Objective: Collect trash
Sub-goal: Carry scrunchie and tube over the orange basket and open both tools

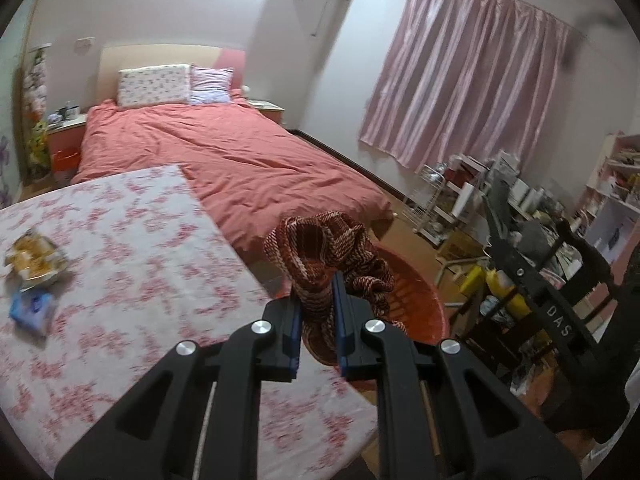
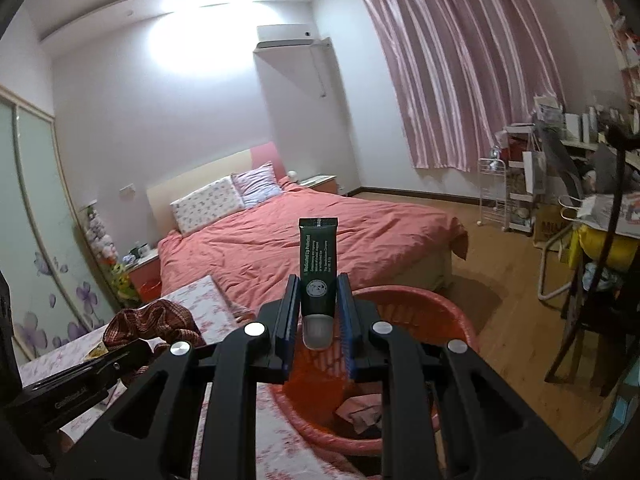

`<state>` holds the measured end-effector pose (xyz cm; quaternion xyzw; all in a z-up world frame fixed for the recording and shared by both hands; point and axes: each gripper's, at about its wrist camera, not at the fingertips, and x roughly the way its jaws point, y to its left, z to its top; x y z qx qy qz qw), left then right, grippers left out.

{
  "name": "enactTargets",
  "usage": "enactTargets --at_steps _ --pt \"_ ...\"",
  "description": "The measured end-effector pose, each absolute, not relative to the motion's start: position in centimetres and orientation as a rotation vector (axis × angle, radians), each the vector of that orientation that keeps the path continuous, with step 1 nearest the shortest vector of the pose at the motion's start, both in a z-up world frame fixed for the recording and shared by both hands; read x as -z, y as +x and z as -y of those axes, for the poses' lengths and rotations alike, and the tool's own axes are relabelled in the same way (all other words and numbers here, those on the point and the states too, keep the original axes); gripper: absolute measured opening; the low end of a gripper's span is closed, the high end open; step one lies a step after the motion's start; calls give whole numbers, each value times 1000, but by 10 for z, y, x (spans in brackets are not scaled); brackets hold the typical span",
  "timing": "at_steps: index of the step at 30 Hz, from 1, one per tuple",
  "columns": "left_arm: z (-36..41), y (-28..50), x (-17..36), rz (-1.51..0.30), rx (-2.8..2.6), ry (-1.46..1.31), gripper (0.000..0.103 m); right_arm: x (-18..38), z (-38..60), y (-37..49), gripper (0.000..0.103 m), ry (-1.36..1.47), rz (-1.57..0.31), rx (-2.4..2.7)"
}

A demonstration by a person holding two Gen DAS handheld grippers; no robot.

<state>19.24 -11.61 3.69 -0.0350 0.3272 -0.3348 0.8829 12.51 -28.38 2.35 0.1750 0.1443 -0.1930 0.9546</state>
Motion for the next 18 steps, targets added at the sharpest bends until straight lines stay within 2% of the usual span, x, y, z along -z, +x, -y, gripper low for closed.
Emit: enactTargets --at_steps 18 --pt "224 219 6 -751 807 25 15 6 334 132 19 460 -327 417"
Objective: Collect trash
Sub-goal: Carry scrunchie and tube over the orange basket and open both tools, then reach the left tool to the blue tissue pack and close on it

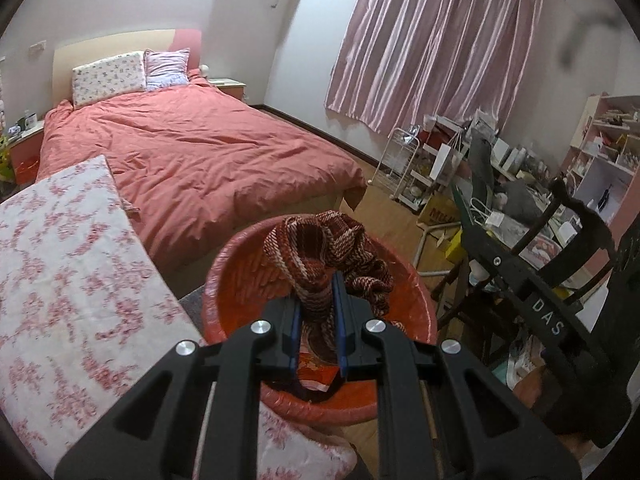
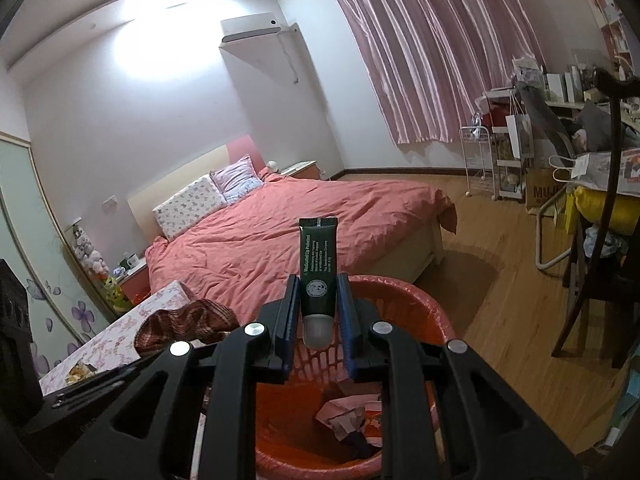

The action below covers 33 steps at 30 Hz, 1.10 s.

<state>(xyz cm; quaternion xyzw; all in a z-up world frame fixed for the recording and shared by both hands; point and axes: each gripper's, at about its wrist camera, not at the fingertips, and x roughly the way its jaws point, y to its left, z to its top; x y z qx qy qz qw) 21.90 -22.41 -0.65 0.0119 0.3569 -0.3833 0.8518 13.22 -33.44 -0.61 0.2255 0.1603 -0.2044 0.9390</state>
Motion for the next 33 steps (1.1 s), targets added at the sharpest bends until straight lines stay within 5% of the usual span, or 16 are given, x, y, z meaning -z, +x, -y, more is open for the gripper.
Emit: enactTargets --at_steps 4,8,14,33 --pt "235 229 19 -767 797 40 21 13 341 138 19 483 -342 394" --pt "237 239 33 -791 766 50 38 23 350 145 20 508 -378 379" --pt "223 250 47 -822 709 53 46 32 352 142 45 537 -407 392" --pt "44 261 47 -790 282 9 77 21 292 155 56 440 -483 299"
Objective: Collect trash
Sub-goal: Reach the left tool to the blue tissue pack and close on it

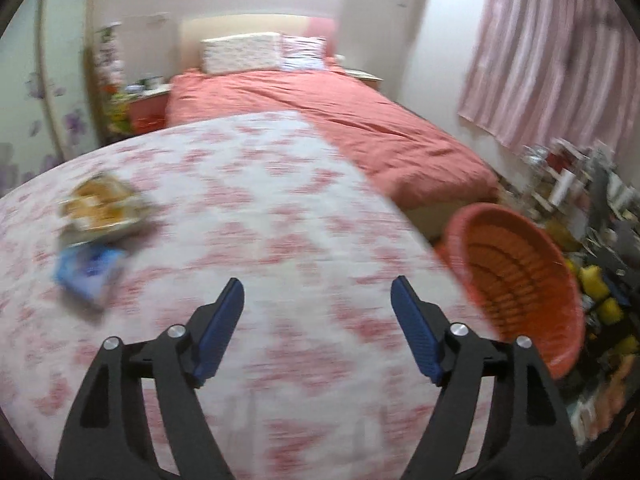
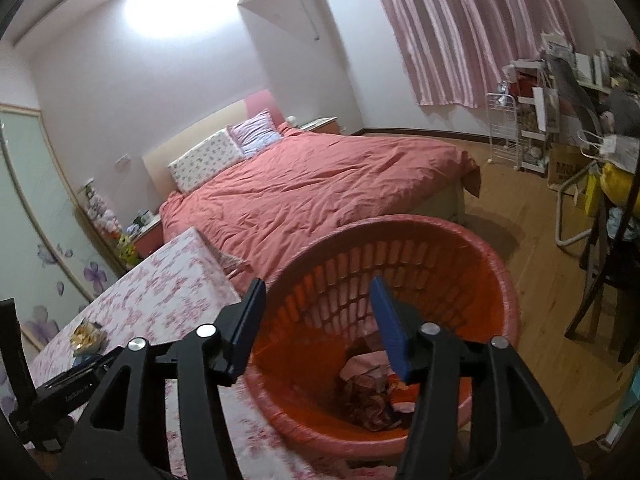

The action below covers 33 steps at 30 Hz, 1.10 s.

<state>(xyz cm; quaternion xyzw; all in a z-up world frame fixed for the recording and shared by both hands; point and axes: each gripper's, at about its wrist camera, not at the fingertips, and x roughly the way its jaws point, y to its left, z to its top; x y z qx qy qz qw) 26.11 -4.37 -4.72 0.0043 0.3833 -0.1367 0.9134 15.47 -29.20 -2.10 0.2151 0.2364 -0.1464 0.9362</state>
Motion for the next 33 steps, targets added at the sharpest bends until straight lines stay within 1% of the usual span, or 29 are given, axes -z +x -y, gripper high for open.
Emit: enactTargets --at_steps 2,3,4,6,8,13,23,25,33 --pt "13 264 48 -783 193 -1 83 20 281 158 57 426 -492 277" --pt "1 265 48 -780 157 -6 85 20 274 161 61 416 -498 262" --pt "-12 266 48 -777 113 -14 88 20 270 162 62 409 -501 255" --pt "-44 271 48 -773 5 -42 92 21 259 166 66 391 -511 238" --pt "-66 280 51 -777 -91 -59 95 23 245 171 68 365 -526 209" --pt "-88 304 63 -841 -184 -86 95 26 227 179 68 326 -560 166" --pt "-79 346 80 -916 -305 -28 95 34 213 188 68 329 -602 153" --pt "-82 347 82 -924 -308 -17 91 34 210 188 68 327 -606 146" --pt "-135 315 80 -919 -193 -99 88 35 199 194 68 338 -614 104"
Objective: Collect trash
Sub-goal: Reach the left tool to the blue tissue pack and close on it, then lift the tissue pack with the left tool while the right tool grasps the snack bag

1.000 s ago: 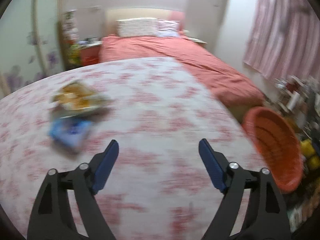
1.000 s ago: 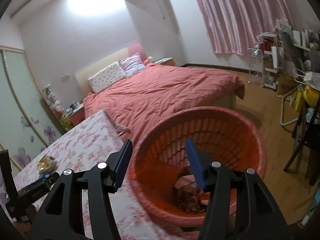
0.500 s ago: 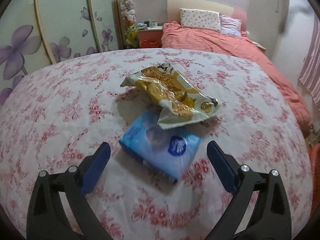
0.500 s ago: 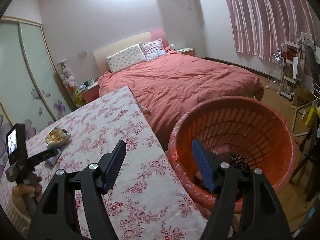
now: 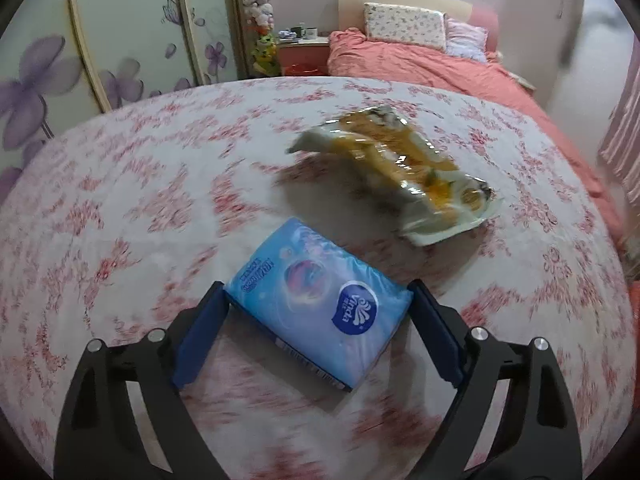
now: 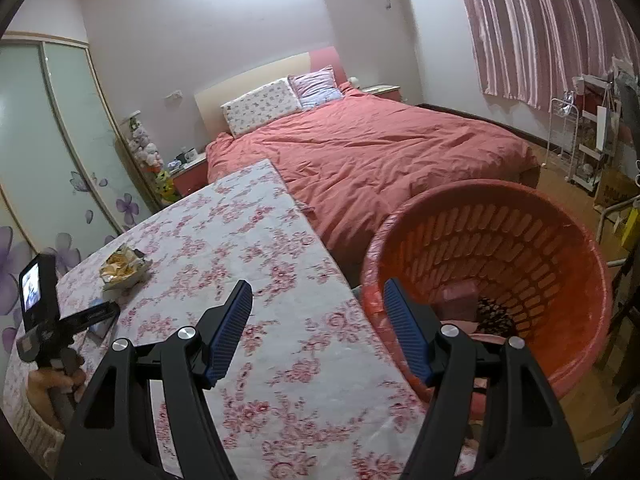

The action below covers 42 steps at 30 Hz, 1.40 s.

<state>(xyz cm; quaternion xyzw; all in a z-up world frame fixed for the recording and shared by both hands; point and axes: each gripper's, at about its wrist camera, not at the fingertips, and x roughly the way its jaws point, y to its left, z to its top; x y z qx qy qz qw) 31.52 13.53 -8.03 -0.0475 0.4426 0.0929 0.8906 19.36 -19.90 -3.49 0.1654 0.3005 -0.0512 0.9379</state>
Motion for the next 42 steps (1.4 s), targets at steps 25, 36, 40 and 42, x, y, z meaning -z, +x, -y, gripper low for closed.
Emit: enactTargets --at_steps 25,36,40,42 --pt "-190 299 69 -870 -164 -137 85 30 121 233 68 264 -679 -73" --pt "-246 281 50 -821 -210 -144 85 29 22 292 68 203 -734 -286" --pt "-258 280 42 -800 -213 -141 85 32 -17 319 60 172 -759 -349" --pt "-263 281 39 -791 -214 -142 85 35 -37 334 57 147 -776 -364"
